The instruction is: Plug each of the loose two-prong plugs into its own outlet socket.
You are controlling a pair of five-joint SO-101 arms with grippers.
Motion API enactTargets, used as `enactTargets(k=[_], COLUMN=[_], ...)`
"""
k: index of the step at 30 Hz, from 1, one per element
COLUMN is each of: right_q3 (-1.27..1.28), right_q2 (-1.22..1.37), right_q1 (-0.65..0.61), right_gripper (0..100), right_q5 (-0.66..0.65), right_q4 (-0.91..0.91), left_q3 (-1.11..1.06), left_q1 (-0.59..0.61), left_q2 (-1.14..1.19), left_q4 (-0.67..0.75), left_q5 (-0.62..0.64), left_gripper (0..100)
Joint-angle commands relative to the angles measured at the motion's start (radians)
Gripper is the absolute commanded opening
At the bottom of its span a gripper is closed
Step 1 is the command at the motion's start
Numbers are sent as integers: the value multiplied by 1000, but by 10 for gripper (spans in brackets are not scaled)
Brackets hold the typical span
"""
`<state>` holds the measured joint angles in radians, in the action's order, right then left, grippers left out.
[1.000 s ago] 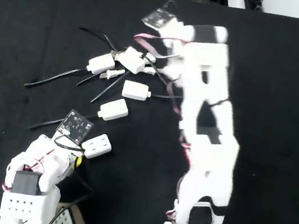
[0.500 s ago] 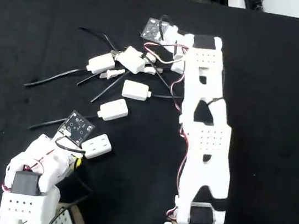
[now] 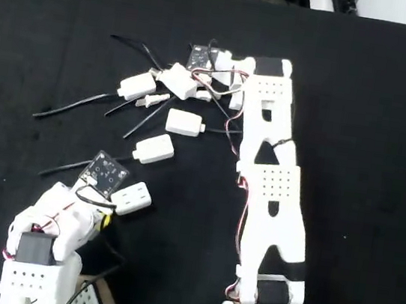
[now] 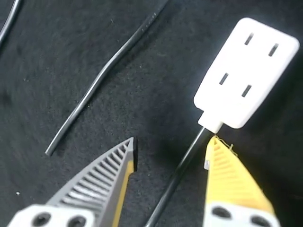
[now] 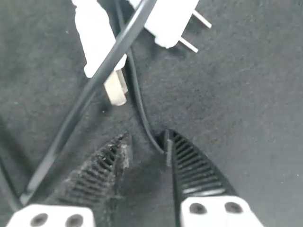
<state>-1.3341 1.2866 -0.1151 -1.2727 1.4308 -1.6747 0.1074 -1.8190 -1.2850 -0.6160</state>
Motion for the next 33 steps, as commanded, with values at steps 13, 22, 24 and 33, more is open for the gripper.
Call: enactTargets(k=[13,22,24,33], right_q3=[-344,31,209,992], right_q2=[-84,-450,-604,-1319], right_q1=[-9,138,153,89], right_gripper=[11,11,11,11], right_q5=[5,57,97,199], right_q4=[338,338,338,330], left_q3=[-10,-10,-10,-10], left_q1=[1,1,1,-1], left_q2=[-3,-3,-3,-3], left_q4=[17,17,17,15], left_q5=[-37,-38,-38,-38], left_gripper=[238,238,238,238])
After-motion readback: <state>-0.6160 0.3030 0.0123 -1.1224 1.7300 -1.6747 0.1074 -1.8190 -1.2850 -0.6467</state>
